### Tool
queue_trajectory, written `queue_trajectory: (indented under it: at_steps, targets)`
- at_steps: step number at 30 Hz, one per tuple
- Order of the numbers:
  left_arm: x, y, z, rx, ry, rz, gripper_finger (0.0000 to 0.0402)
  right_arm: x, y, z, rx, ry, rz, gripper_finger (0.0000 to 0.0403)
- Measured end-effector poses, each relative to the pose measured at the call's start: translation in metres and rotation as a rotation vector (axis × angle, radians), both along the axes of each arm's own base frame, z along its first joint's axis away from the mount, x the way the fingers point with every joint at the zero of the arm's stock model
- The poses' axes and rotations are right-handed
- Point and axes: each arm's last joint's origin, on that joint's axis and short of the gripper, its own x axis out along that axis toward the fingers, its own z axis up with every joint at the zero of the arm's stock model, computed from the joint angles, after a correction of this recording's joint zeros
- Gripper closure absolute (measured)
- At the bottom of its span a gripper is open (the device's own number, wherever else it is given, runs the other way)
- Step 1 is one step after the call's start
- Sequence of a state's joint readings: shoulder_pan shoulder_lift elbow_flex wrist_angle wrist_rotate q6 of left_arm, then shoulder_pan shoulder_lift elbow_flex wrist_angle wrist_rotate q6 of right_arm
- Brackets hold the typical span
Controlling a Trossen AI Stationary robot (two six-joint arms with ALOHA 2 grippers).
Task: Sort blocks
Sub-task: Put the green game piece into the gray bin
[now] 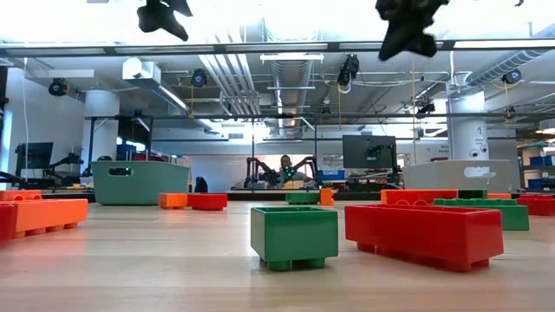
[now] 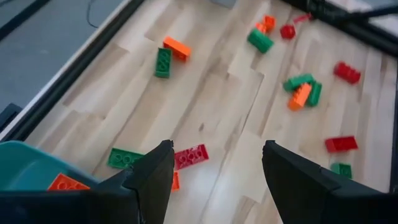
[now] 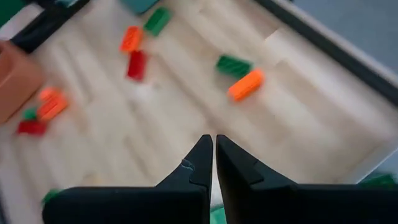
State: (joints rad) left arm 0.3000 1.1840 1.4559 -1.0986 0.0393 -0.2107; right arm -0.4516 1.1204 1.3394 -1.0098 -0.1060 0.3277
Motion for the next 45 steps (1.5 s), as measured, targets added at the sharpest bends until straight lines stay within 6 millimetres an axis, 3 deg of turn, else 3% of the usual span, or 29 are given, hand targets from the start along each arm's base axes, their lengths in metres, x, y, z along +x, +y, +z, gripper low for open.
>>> queue_trajectory:
  at_steps: [7,13,18,25,29,34,40,45]
  targets:
    - [0.020,0.000,-0.008,0.030,0.019,-0.074,0.0181,-0.007,0.045,0.003,0.068,0.008,0.118,0.0390]
    - [0.026,0.001,-0.010,0.030,0.019,-0.066,0.0181,-0.004,0.063,-0.010,0.284,0.138,-0.051,0.0390]
    - [0.027,0.002,-0.011,0.041,0.027,-0.037,0.0181,0.006,0.072,-0.028,0.443,0.257,-0.271,0.0390]
    - [0.027,0.002,-0.011,0.044,0.029,-0.038,0.0181,0.035,0.076,-0.071,0.389,0.453,-0.356,0.0384]
    - [0.026,0.002,-0.011,0.046,0.032,-0.041,0.0181,0.043,0.069,-0.103,0.365,0.575,-0.449,0.0350]
    - [0.024,0.002,-0.014,0.047,0.070,-0.054,0.0181,0.045,0.067,-0.137,0.383,0.685,-0.520,0.0274]
    - [0.020,0.001,-0.016,0.039,0.117,-0.062,0.0181,0.046,0.068,-0.165,0.472,0.547,-0.591,0.0193]
    - [0.020,0.001,-0.017,0.048,0.124,-0.074,0.0181,0.040,0.069,-0.179,0.492,0.552,-0.662,0.0158]
